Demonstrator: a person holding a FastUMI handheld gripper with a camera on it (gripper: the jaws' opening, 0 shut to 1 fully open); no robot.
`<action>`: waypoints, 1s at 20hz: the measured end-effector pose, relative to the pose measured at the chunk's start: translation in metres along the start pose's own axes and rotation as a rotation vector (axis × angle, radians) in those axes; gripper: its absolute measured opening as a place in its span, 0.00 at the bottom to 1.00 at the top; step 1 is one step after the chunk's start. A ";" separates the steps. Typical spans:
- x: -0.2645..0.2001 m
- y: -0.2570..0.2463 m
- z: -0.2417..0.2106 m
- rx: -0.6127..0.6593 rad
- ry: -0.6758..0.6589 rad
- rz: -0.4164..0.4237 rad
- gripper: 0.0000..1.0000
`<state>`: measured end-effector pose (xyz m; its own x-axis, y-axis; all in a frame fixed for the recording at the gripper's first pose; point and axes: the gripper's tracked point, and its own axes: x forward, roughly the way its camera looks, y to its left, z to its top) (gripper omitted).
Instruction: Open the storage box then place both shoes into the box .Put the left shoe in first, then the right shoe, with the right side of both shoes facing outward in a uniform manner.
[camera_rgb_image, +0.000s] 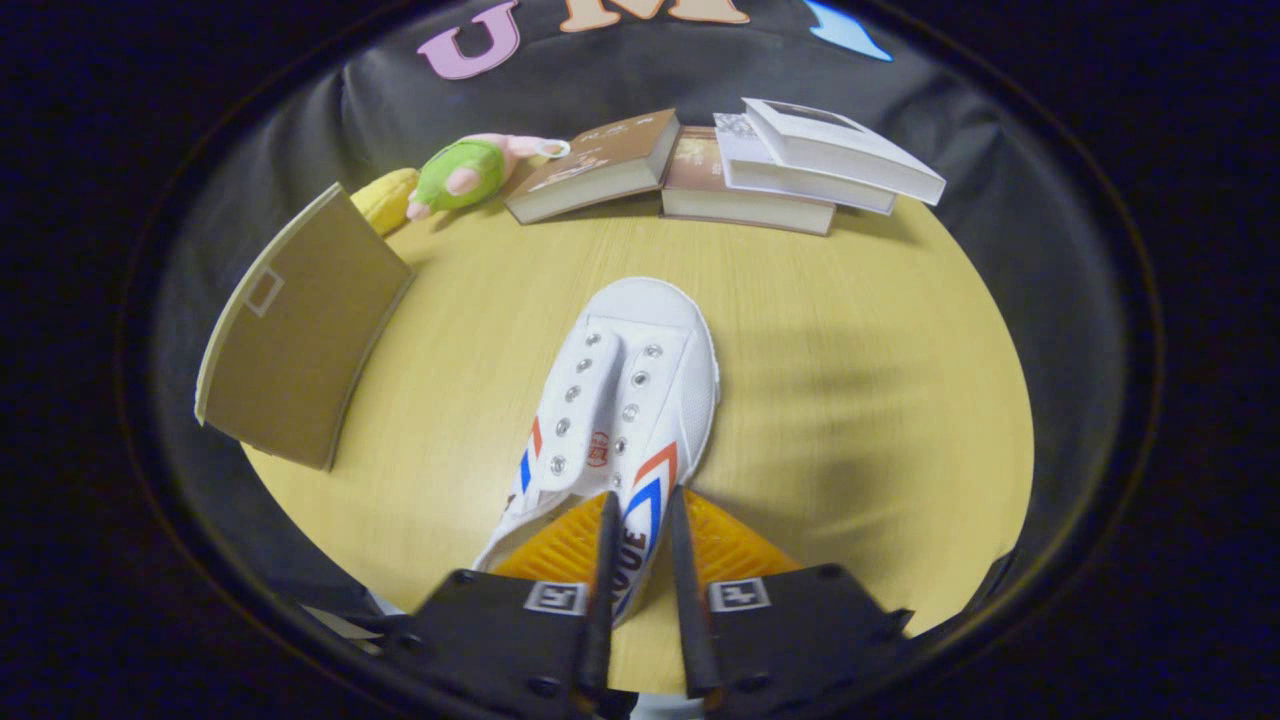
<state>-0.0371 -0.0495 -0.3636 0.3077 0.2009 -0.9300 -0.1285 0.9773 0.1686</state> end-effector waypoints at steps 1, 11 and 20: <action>-0.003 -0.002 0.001 0.024 0.000 -0.021 0.32; -0.032 0.030 0.016 0.213 -0.038 0.053 0.03; -0.081 0.097 0.063 0.278 -0.101 0.102 0.04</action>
<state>-0.0149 0.0338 -0.2512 0.4001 0.2913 -0.8690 0.0949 0.9299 0.3554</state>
